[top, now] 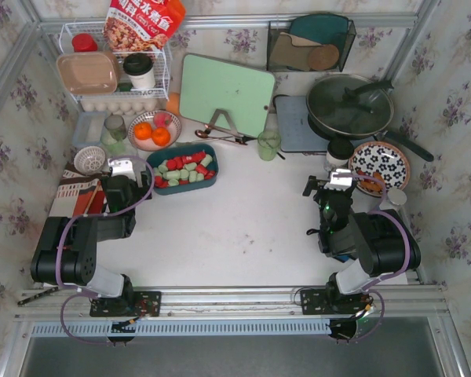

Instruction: Mix the coffee capsules in the storage basket

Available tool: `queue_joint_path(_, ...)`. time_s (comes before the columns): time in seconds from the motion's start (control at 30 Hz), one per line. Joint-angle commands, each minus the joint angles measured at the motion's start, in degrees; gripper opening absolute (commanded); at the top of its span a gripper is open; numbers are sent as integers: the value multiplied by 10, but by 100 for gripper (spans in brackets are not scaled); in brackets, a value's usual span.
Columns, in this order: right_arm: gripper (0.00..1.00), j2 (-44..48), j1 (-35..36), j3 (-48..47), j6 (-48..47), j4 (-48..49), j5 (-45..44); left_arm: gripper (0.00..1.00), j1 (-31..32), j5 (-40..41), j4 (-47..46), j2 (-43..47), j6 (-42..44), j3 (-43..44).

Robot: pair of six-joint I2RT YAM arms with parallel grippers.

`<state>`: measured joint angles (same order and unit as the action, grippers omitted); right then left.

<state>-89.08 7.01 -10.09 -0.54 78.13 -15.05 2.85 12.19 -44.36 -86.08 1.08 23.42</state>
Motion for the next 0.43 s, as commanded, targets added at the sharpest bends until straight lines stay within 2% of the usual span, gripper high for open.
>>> queue_joint_path(0.0, 100, 1, -1, -4, 0, 15, -4, 100, 0, -5, 0, 1, -6, 2)
queue_joint_path(0.4, 100, 5, -14, -13, 6, -5, 24, 100, 0, -5, 0, 1, -6, 2)
